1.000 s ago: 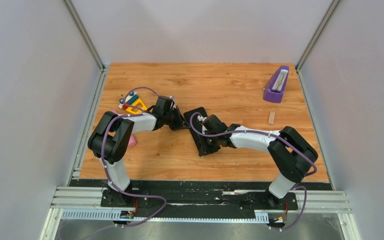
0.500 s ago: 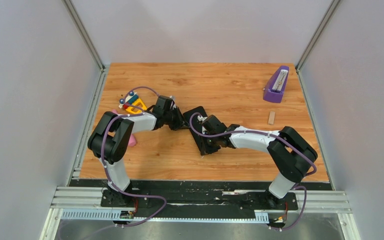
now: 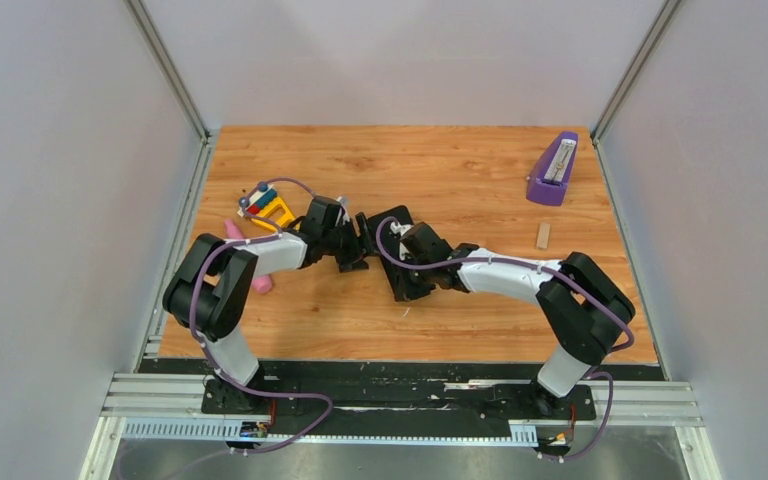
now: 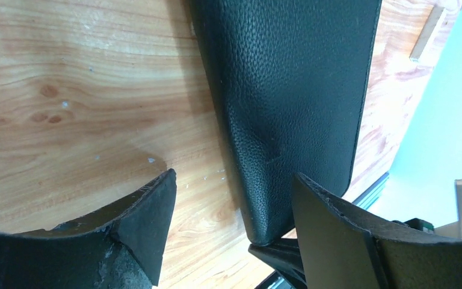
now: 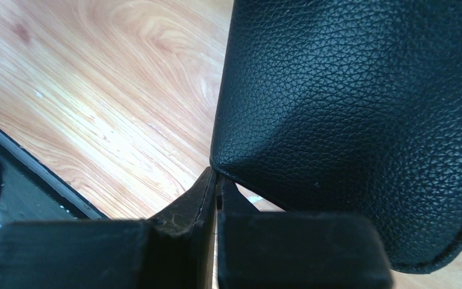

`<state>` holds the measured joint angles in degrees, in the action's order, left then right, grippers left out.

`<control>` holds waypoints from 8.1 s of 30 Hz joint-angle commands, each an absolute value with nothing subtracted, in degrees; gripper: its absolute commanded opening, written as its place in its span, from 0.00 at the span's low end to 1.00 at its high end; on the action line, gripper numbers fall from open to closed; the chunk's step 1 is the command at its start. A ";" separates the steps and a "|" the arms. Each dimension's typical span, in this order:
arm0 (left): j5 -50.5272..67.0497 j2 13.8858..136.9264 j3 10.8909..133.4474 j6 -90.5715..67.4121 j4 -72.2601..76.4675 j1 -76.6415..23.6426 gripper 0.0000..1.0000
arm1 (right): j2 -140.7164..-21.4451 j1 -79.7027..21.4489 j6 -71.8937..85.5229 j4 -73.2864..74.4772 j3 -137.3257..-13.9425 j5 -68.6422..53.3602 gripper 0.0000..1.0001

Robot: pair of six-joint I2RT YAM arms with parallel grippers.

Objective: Sort the hair-cutting tools

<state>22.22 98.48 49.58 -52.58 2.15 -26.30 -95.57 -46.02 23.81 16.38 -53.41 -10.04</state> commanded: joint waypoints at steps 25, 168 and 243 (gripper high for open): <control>23.71 99.31 47.64 -61.54 13.51 -27.61 0.10 | -92.18 -45.10 22.23 15.88 -54.40 -9.97 0.00; 24.20 100.72 49.31 -52.68 6.92 -18.85 0.10 | -90.62 -31.69 22.38 18.74 -46.52 -8.12 0.00; 10.29 89.59 46.96 -49.98 -7.28 -18.80 0.91 | -98.70 -41.34 24.57 16.67 -62.36 -17.97 0.00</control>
<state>15.59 95.92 50.81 -49.58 -5.45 -18.83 -97.14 -40.25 20.71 20.36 -57.82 -16.40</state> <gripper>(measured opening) 0.897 0.022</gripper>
